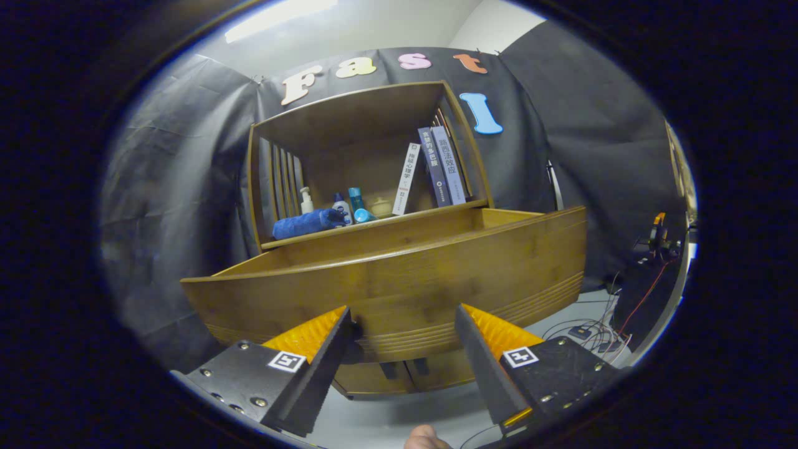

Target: Pull open the drawer, take out the items inside it, and place them on the countertop above the cabinet.

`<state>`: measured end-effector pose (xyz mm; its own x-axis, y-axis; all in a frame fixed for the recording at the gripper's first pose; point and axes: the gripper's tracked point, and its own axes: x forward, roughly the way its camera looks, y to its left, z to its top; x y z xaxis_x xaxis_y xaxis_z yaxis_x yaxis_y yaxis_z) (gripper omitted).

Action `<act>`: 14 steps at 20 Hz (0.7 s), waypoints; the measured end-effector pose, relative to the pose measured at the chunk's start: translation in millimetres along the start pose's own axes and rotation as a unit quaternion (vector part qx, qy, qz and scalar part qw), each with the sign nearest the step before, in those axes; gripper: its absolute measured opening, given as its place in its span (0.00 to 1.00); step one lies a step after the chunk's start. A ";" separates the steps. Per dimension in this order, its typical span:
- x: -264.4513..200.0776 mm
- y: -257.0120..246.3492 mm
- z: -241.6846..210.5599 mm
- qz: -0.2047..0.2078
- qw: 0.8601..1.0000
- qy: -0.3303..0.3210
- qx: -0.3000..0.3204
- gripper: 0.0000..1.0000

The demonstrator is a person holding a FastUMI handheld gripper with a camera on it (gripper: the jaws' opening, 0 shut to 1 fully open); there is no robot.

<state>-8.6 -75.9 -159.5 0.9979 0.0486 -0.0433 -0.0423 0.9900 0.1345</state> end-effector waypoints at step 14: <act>12.9 31.8 -14.3 0.006 1.000 0.010 -0.024 0.99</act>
<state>2.2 -41.9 -169.9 0.9961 0.0631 -0.0611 -0.0576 0.9945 0.0870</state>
